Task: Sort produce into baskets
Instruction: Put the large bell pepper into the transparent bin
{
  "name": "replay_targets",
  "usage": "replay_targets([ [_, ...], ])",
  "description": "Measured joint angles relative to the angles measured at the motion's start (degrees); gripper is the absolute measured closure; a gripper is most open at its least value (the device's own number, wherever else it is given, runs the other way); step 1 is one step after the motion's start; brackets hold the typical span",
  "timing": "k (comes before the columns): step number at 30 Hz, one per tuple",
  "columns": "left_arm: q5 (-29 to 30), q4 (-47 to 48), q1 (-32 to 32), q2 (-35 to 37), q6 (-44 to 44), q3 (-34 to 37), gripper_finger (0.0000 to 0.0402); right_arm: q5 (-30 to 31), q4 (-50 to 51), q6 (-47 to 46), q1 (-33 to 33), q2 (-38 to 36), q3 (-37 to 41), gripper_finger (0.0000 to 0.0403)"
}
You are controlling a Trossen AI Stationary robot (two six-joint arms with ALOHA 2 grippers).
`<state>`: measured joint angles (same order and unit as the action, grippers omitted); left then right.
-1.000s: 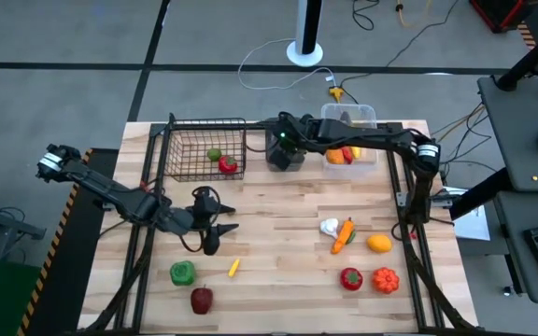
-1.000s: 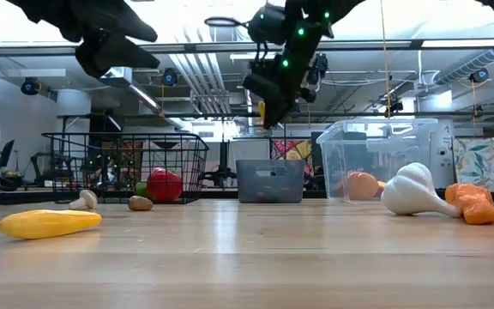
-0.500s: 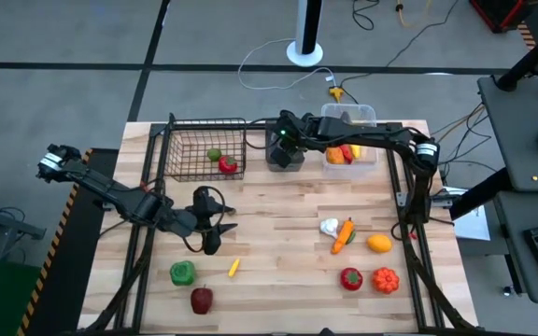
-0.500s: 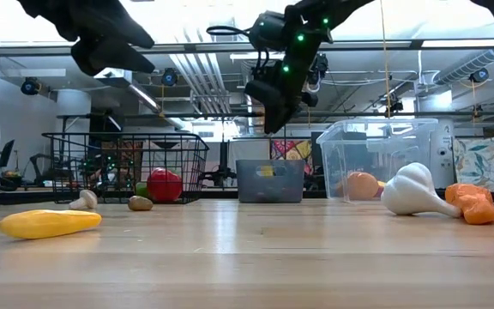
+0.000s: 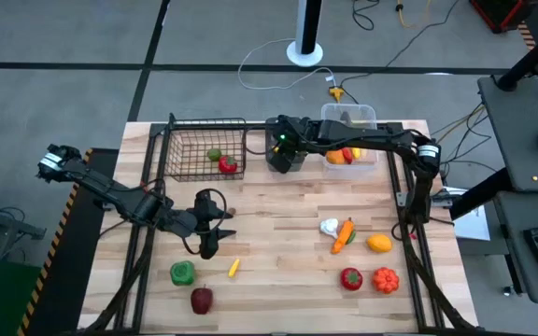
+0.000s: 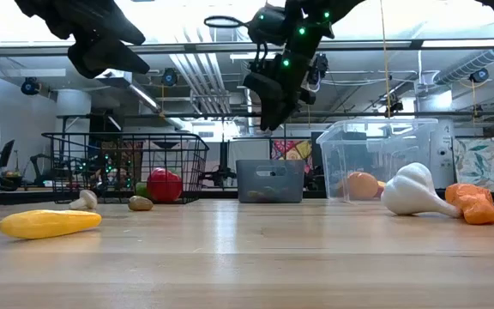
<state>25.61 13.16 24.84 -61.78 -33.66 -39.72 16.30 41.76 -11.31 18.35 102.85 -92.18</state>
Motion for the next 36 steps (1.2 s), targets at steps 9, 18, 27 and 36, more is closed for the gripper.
replay_targets([
  [9,-7.33,0.6,0.82,0.02,-6.45,0.0,0.019,0.0,-0.05,0.7,-5.14,-3.09,-0.02,0.0264],
  [18,-17.1,10.35,4.79,-0.44,-16.17,-2.96,0.0209,0.2,-0.05,0.83,-8.96,-4.27,-0.02,0.0264],
  [27,-18.91,47.1,12.84,-8.64,-27.86,-19.43,0.021,0.2,-0.04,0.06,-10.18,-4.27,-0.02,0.0257],
  [36,-25.11,52.07,21.02,-16.57,-32.48,-21.5,0.021,0.15,-0.03,-0.19,-11.12,-4.27,0.0,0.0254],
])
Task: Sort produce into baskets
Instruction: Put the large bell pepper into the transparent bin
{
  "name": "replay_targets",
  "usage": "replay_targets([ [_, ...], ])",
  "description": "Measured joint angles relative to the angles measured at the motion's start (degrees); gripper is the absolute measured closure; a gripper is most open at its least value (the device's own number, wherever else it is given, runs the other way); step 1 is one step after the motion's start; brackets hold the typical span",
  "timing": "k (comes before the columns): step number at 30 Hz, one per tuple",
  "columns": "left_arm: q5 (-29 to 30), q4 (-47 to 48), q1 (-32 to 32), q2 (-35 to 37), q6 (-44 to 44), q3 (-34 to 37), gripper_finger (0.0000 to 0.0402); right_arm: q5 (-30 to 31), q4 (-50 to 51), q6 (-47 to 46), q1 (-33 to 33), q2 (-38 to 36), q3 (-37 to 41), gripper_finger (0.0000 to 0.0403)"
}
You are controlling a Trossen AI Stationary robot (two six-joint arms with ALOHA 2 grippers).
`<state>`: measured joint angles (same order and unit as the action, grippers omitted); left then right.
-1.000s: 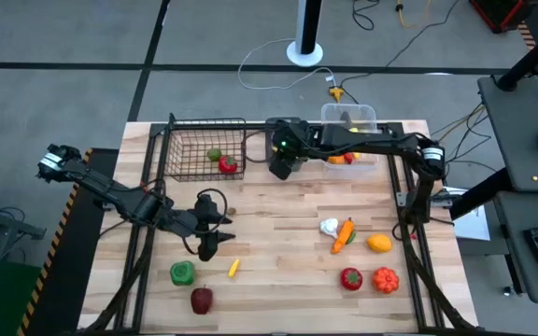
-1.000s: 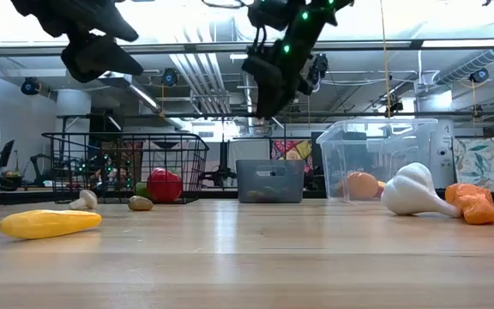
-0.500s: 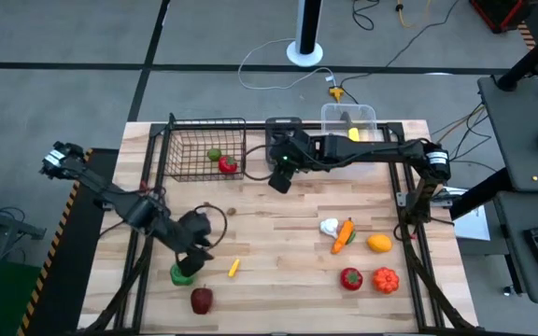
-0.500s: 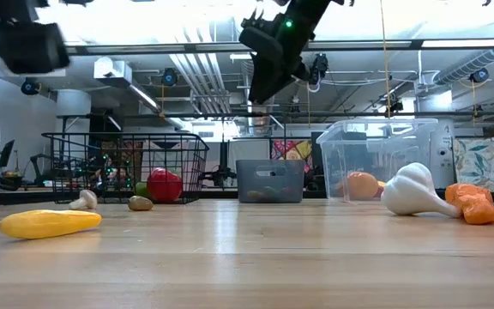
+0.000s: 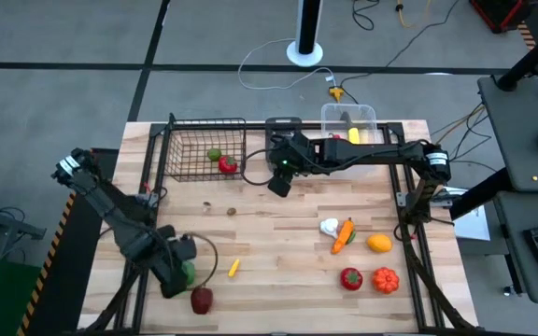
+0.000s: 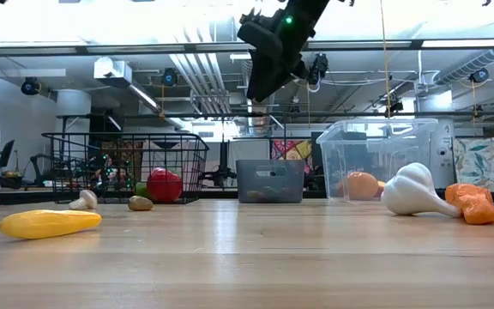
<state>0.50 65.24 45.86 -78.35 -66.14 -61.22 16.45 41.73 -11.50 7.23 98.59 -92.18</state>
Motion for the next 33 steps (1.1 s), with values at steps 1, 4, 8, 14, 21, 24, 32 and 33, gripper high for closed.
replay_targets([
  [1,0.13,-0.07,1.17,-0.54,1.24,0.04,0.021,0.02,-0.02,-0.01,-0.12,0.0,0.03,0.0253],
  [4,2.44,-0.08,3.46,-1.21,2.03,0.04,0.021,-0.02,-0.01,-0.05,-0.68,0.0,0.04,0.025],
  [8,7.75,-0.06,5.0,-1.55,3.84,0.04,0.021,-0.09,-0.02,-0.05,-1.39,0.0,0.07,0.025],
  [14,9.57,0.08,5.12,-1.61,5.81,0.1,0.021,-0.13,0.01,-0.05,-1.52,0.0,0.09,0.025],
  [21,9.03,-0.76,5.98,-1.89,3.68,0.15,0.021,-0.11,0.01,-0.05,-1.49,0.0,0.11,0.0245],
  [24,8.78,-1.84,6.56,-2.87,2.55,0.19,0.021,-0.11,0.05,-0.05,-1.63,0.0,0.11,0.0247],
  [32,6.4,-1.82,6.76,-6.79,3.42,0.23,0.021,-0.09,0.05,-0.05,-1.84,0.02,0.15,0.0243],
  [33,6.35,-1.82,6.78,-6.98,3.71,0.23,0.021,-0.07,0.05,-0.05,-1.84,0.02,0.15,0.0243],
])
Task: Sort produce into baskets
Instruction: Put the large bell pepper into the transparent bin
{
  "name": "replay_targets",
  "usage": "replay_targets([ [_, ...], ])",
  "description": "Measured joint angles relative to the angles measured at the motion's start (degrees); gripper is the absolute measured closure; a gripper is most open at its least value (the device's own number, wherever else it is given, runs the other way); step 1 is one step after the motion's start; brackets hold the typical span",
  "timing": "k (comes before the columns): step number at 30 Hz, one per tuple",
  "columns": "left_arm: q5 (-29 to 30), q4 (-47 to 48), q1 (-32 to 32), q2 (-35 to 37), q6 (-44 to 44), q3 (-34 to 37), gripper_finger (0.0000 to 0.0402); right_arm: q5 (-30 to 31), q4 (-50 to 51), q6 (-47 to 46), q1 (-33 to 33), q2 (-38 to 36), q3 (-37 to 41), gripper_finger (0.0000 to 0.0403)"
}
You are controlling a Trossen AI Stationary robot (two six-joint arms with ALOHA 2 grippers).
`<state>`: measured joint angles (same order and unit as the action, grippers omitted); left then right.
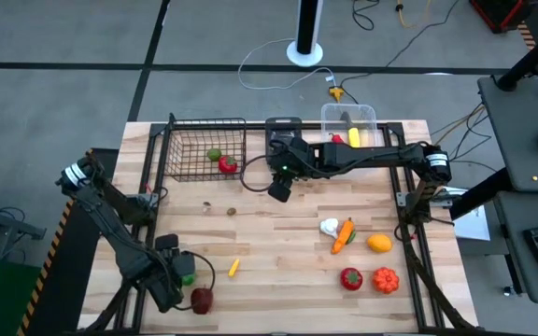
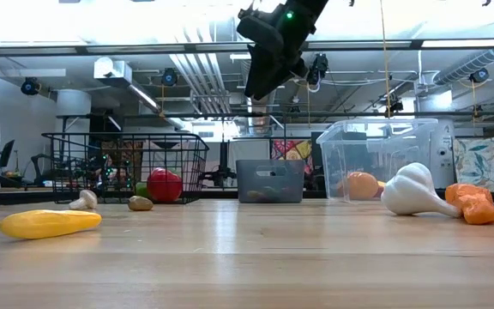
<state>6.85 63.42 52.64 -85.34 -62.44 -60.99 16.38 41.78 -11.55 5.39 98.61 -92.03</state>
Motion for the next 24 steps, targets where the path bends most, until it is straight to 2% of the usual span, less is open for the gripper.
replay_targets([
  [6,0.09,0.04,0.07,-0.13,0.41,0.0,0.0214,-0.01,-0.02,-0.02,-0.39,0.0,0.0,0.0245],
  [9,0.11,0.07,0.09,-0.13,0.44,0.04,0.0229,-0.02,-0.02,-0.02,-0.53,0.0,0.0,0.0245],
  [24,0.07,0.03,0.26,-0.03,1.48,0.37,0.0391,0.0,-0.02,0.0,-0.9,0.04,0.0,0.0245],
])
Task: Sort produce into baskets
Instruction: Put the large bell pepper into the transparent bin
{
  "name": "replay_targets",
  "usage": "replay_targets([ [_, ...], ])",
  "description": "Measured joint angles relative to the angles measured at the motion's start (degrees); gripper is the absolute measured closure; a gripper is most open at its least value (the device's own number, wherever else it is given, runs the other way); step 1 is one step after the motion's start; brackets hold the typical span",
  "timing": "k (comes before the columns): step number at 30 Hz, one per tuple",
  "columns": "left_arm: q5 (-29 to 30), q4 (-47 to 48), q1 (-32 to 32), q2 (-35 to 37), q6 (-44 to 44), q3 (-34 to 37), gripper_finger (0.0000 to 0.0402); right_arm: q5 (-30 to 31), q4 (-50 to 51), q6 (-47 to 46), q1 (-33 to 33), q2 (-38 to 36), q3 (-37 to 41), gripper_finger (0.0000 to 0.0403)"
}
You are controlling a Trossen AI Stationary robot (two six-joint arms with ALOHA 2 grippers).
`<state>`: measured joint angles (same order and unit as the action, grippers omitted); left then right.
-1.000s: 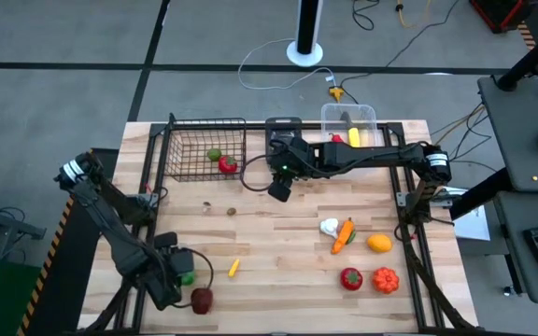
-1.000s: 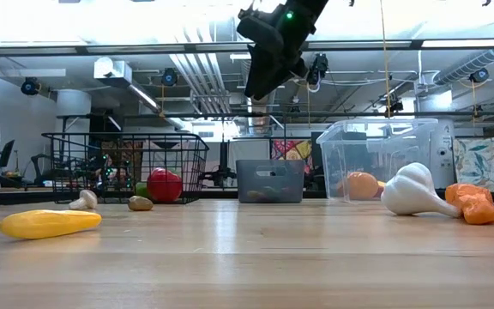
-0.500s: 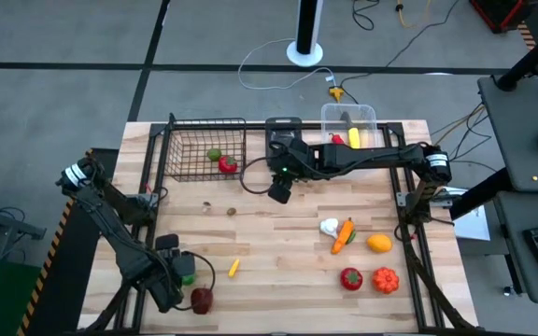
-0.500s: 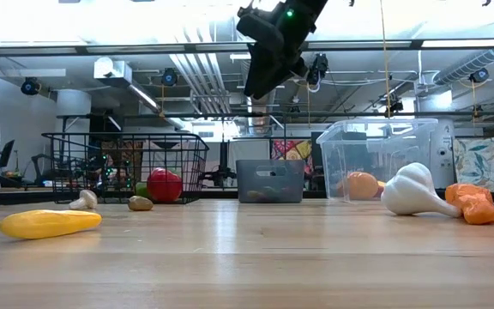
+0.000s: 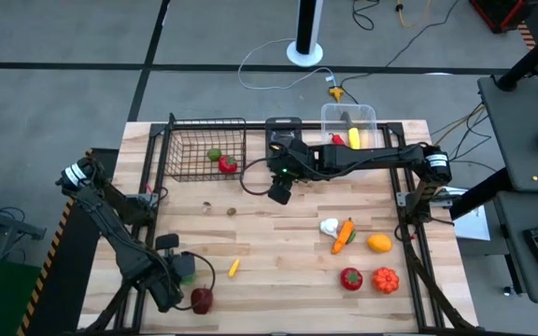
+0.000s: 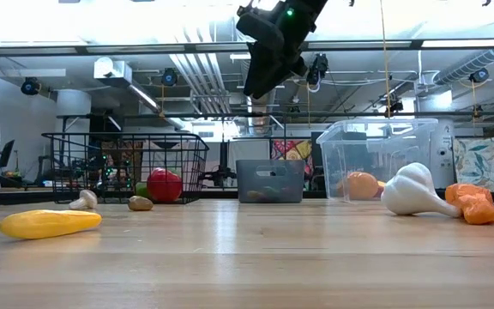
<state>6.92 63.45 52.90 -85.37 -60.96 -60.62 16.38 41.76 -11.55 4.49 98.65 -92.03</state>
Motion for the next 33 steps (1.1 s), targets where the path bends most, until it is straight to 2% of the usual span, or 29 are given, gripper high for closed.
replay_targets([
  [7,-0.04,0.08,0.31,0.14,0.47,0.02,0.0401,-0.01,-0.02,0.01,0.0,0.0,0.0,0.0245],
  [15,0.05,3.24,0.31,0.79,-1.06,-2.22,0.0394,-0.01,-0.02,0.17,0.0,0.0,0.0,0.0245],
  [20,1.64,4.11,0.43,2.15,-1.04,-4.84,0.0358,-0.02,-0.02,0.17,0.0,0.0,0.0,0.0245],
  [29,2.03,4.31,4.43,1.72,-3.49,-3.79,0.0261,-0.33,-0.01,0.17,-0.26,0.0,0.0,0.0245],
  [33,2.37,4.25,5.56,1.44,-4.76,-3.34,0.023,-0.33,-0.04,0.17,-0.26,0.0,0.0,0.0245],
])
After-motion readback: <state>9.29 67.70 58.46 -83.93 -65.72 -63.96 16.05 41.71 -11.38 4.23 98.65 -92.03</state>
